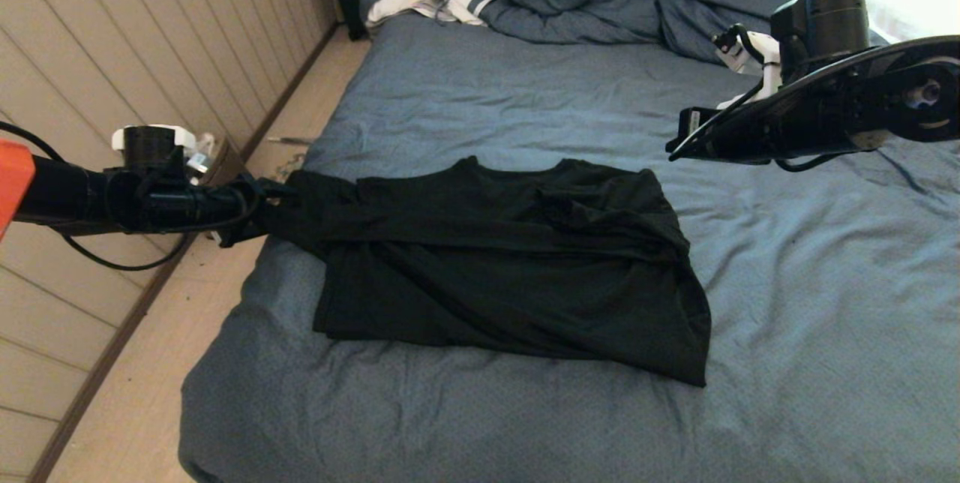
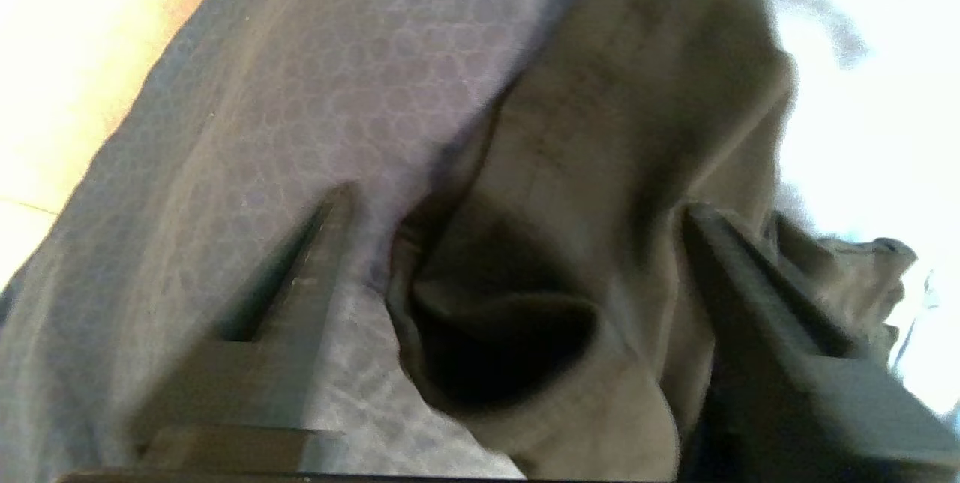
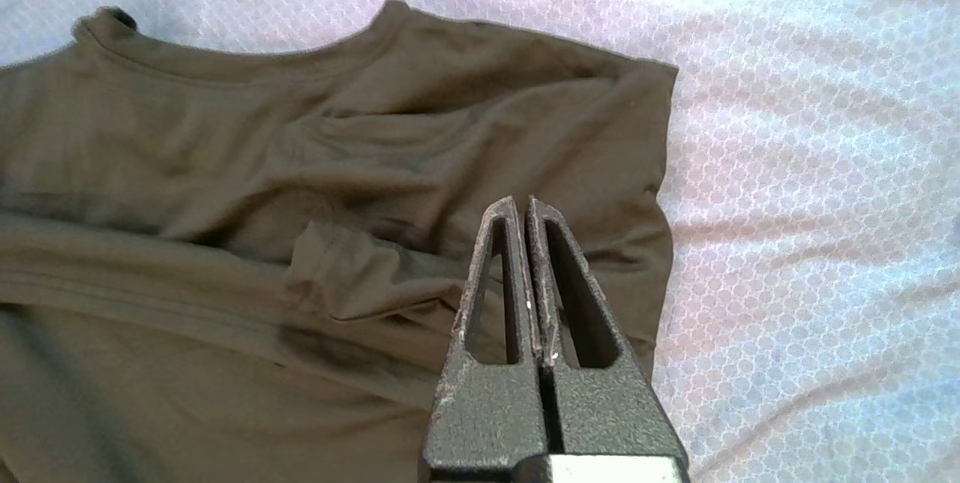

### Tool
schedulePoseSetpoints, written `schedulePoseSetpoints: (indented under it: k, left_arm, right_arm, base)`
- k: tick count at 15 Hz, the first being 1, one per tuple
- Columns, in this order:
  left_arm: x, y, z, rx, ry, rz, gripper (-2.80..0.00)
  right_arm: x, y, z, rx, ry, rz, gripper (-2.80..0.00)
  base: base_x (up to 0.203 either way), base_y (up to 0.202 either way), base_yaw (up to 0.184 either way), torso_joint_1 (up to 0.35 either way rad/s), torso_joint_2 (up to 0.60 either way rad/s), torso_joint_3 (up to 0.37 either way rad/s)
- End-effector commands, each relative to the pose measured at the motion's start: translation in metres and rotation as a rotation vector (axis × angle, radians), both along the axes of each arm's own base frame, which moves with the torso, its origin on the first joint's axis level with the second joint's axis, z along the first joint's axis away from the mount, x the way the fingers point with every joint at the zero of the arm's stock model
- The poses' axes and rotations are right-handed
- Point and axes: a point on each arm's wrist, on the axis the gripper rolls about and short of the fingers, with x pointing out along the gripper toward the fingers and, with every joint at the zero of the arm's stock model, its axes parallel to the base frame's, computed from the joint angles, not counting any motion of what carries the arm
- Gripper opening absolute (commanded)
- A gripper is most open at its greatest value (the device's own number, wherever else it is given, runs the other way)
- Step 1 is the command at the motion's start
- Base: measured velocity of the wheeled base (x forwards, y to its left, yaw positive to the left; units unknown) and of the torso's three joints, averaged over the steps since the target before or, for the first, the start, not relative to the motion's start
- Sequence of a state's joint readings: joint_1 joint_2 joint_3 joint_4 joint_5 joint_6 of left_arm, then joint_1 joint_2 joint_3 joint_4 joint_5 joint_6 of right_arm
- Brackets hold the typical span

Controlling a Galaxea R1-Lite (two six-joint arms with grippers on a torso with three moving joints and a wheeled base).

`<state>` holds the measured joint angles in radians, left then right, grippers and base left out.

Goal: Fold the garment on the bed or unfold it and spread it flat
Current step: Fold the black T-shirt

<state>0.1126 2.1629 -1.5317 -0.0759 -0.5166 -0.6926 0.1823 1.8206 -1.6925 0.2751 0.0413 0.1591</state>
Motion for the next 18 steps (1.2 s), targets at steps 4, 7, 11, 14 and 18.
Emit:
schedulePoseSetpoints:
  k: [4,7,11,14,18]
  left_arm:
    - [0.007,-0.004,0.002,-0.007,-0.018,-0.01,-2.8]
    - [0.005,-0.01,0.013,-0.012,-0.04,-0.02,-2.8]
    - [-0.008,-0.015,0.04,-0.026,-0.06,-0.049,-2.8]
    - [-0.024,-0.022,0.069,-0.024,-0.118,-0.064,-2.8]
    - [-0.035,-0.067,0.096,-0.027,-0.15,-0.173,-2.8]
  right_arm:
    - [0.006,0.003,-0.007,-0.002,0.02,0.004,-2.8]
    - [0.004,0.002,-0.005,-0.001,0.016,0.003,-2.8]
    - [0.001,0.001,-0.006,-0.001,0.023,0.001,-2.8]
    - [-0.006,0.0,-0.008,-0.003,0.035,0.001,-2.8]
    - [-0.013,-0.008,-0.015,0.003,0.052,0.0,-2.8]
  base:
    - [0.0,0.0,0.0,0.0,0.0,0.0]
    - [0.0,0.0,0.0,0.0,0.0,0.0]
    - [0.0,0.0,0.0,0.0,0.0,0.0]
    - [0.0,0.0,0.0,0.0,0.0,0.0]
    - [0.0,0.0,0.0,0.0,0.0,0.0]
